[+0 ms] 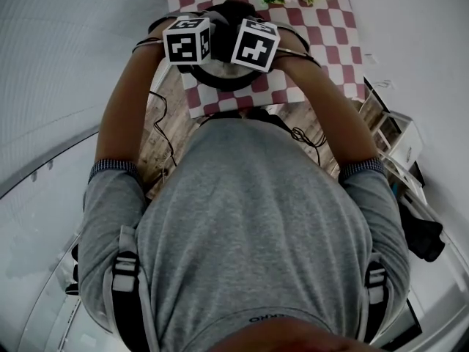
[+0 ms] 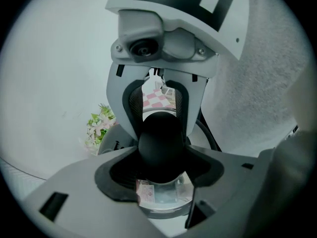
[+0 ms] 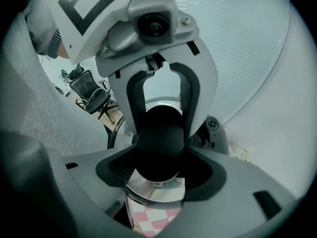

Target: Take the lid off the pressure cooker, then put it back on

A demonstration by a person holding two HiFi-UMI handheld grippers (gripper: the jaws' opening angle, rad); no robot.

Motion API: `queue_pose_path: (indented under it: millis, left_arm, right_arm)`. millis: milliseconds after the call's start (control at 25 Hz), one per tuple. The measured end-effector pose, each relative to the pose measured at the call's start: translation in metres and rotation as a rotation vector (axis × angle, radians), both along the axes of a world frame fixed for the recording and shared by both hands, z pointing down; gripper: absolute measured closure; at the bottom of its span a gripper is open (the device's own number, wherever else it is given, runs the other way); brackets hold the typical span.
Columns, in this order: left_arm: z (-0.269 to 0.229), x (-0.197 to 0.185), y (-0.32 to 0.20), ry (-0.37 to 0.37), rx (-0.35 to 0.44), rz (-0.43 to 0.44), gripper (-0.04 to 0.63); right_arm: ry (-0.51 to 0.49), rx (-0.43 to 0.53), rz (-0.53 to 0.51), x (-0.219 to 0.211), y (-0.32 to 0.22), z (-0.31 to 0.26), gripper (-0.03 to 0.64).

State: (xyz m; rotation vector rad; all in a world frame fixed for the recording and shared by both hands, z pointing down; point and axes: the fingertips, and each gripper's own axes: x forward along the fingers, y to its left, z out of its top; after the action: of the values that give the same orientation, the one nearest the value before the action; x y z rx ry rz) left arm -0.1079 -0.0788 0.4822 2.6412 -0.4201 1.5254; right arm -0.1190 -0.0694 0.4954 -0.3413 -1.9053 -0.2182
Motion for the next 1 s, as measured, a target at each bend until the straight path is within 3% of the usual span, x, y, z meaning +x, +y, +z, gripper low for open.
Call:
queue_pose_path:
  millis: [560,1000]
  left_arm:
    - [-0.030,0.016,-0.013,0.006,0.071,0.088,0.293]
    - [-0.027,0.085,-0.040,-0.015,0.062,-0.003,0.293]
  right_arm:
    - [-0.008,0.052,0.086,0.017,-0.014,-0.030,0.324]
    - [-0.027,0.055,-0.012,0.084,-0.040,-0.028,0.324]
